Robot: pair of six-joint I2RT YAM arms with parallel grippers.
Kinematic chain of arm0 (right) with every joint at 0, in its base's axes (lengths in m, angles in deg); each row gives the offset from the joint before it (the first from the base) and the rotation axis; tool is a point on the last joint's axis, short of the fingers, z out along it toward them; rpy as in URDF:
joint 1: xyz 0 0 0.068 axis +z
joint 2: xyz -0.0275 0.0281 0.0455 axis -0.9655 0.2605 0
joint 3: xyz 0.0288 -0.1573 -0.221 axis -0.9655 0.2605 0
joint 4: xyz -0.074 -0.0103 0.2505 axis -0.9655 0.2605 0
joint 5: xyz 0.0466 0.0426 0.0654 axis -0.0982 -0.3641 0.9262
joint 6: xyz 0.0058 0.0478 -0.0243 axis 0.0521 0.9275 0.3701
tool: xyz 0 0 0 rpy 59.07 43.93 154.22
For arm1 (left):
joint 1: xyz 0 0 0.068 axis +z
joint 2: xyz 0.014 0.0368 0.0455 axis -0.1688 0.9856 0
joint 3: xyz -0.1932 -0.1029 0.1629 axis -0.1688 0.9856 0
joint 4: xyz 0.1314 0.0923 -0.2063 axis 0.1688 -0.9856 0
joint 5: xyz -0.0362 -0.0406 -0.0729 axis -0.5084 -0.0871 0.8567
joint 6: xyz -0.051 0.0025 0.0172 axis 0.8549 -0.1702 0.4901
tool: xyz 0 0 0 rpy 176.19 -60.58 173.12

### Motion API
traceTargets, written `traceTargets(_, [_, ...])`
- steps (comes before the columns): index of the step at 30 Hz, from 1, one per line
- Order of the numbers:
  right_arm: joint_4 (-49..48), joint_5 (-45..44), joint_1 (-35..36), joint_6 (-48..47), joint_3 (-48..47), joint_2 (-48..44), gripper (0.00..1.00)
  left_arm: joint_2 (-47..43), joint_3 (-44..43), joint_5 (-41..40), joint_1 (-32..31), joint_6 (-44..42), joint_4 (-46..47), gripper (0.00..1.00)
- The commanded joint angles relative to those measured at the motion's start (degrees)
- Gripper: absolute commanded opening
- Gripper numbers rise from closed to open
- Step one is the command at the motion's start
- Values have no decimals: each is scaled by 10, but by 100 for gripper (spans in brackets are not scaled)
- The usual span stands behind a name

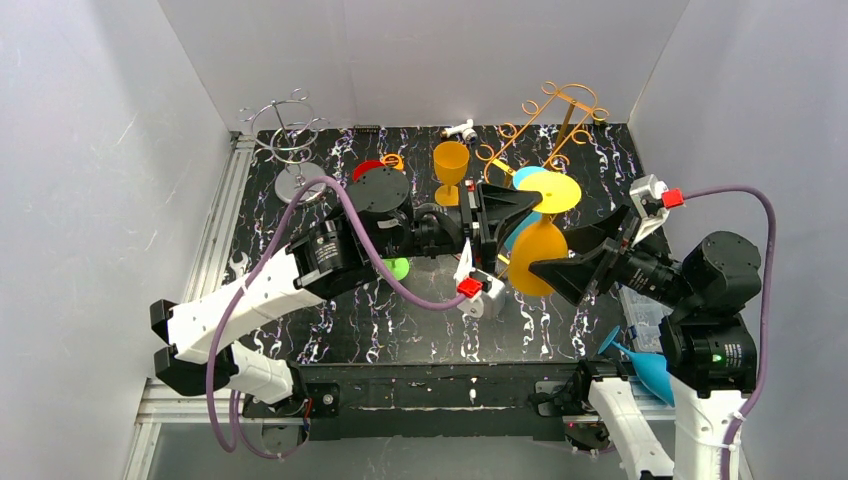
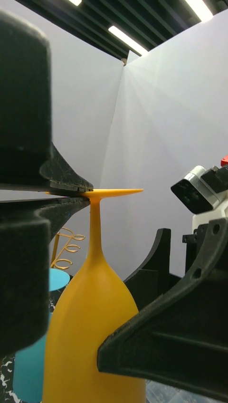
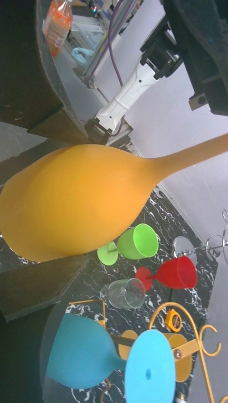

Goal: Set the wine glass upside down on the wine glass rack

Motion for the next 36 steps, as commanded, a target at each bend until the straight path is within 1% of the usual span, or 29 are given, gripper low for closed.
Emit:
traceTargets(1, [-40,40,9,-10,-11,-6,96,6,-46,1,12,14,38,0])
traceTargets(7, [-70,42,10,6,-18,-3,98,0,-33,6,14,22,49,0])
traceTargets(13, [-124,57,10,43,12,0,98,5,-41,2,13,36,61,0])
traceTargets(17, [-130,63,10,41,26,6,98,10,-53,-2,14,43,62,0])
traceTargets(19, [-139,64,9,42,31,8,94,13,-60,-2,14,48,62,0])
traceTargets(20, [-144,64,9,42,30,10,90,17,-62,-3,14,52,62,0])
traceTargets(21, [-147,61,9,40,29,12,84,19,-63,-4,14,57,62,1])
traceTargets(22, [-146,52,9,36,26,13,80,19,-63,-4,14,60,69,8])
traceTargets(23, [-142,36,10,32,22,14,76,21,-63,-4,14,62,77,24])
traceTargets(24, [-135,24,9,24,16,17,72,20,-62,-4,13,63,77,34])
traceTargets(25, [-115,7,9,9,5,24,68,19,-60,-6,14,66,80,41])
traceTargets(26, [-85,-25,9,-19,-8,30,65,17,-59,-9,14,71,83,52])
traceTargets(28, [-30,-69,10,-51,-36,46,62,17,-59,-24,14,86,89,63])
traceTargets(29, [-13,-92,10,-60,-46,52,60,15,-60,-33,14,94,91,70])
traceTargets(31, [2,-129,10,-67,-57,56,54,13,-61,-54,13,109,94,86])
traceTargets(32, [7,-152,10,-69,-62,56,52,10,-61,-65,14,116,94,89])
traceTargets(33, [9,-171,10,-71,-68,58,51,5,-58,-74,14,122,94,91])
traceTargets(35, [12,-212,10,-74,-77,59,51,-8,-51,-93,15,136,92,98])
traceTargets(36, [14,-233,10,-78,-82,62,49,-15,-46,-102,16,145,91,98])
